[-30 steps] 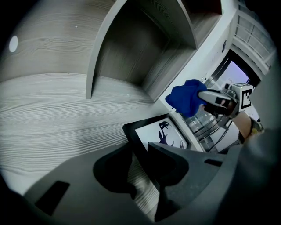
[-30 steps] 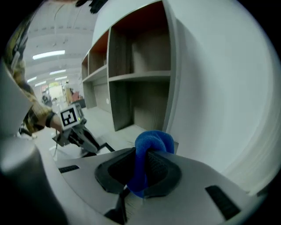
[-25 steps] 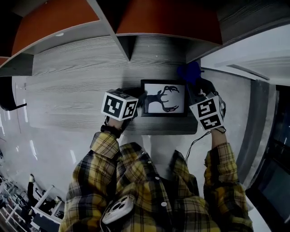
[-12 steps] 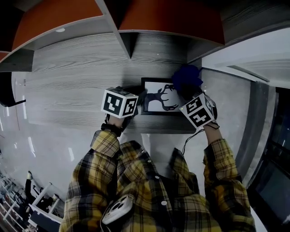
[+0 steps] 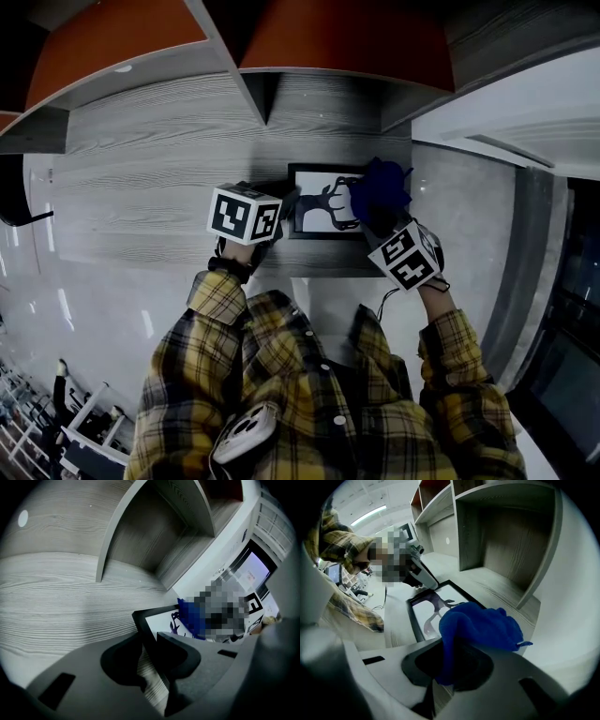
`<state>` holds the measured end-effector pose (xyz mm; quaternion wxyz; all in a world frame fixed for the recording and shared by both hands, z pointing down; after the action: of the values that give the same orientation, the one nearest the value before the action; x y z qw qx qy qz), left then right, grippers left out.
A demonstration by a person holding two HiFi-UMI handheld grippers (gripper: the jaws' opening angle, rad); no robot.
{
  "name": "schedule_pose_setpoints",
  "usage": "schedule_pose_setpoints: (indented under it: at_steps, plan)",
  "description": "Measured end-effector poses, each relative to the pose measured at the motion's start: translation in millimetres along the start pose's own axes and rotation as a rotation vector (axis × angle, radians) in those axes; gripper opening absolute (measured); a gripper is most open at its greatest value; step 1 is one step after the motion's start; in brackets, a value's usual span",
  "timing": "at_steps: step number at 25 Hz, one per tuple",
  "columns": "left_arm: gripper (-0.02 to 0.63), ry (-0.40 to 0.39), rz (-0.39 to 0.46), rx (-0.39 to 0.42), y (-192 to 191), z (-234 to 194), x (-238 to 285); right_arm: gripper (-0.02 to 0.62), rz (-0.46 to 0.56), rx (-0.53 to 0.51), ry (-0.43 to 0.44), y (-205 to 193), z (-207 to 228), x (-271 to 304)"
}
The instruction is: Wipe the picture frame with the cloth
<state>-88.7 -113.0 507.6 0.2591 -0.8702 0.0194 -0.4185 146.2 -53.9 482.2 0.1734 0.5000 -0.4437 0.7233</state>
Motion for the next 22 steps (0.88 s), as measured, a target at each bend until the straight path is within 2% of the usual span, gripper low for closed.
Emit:
schedule_pose_setpoints:
  at_steps: [8, 16, 18, 22]
  plan:
    - [0.104, 0.001, -0.003, -0.002, 1.1, -0.3, 1.2, 0.052, 0.041, 0.092, 0.053, -17.4, -21.5, -13.2]
    - [0.104, -0.003, -0.006, -0.002, 0.8, -0.2, 1.7, 0.052, 0.055, 0.11, 0.081, -24.6, -29.5, -20.8]
    - [0.104, -0.006, -0.008, -0.002, 1.3, 0.2, 1.7, 0.052, 0.107, 0.138, 0.062, -15.2, -22.0, -30.1]
    - [0.103, -0.008, -0.011, 0.0, 1.7, -0.1, 1.5, 0.052, 0.281, 0.186, -0.026, 22.2, 6.3, -55.7]
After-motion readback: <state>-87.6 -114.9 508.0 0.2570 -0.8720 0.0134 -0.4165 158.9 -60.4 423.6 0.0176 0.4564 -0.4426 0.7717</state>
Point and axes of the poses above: the fingertips, and each gripper's own axes: x forward along the fingers, z to its right, y out of its top, the point moved 10 cm from there along -x, backward along the fingers, and after that the axes turned 3 degrees about z, right-handed, at the moved point
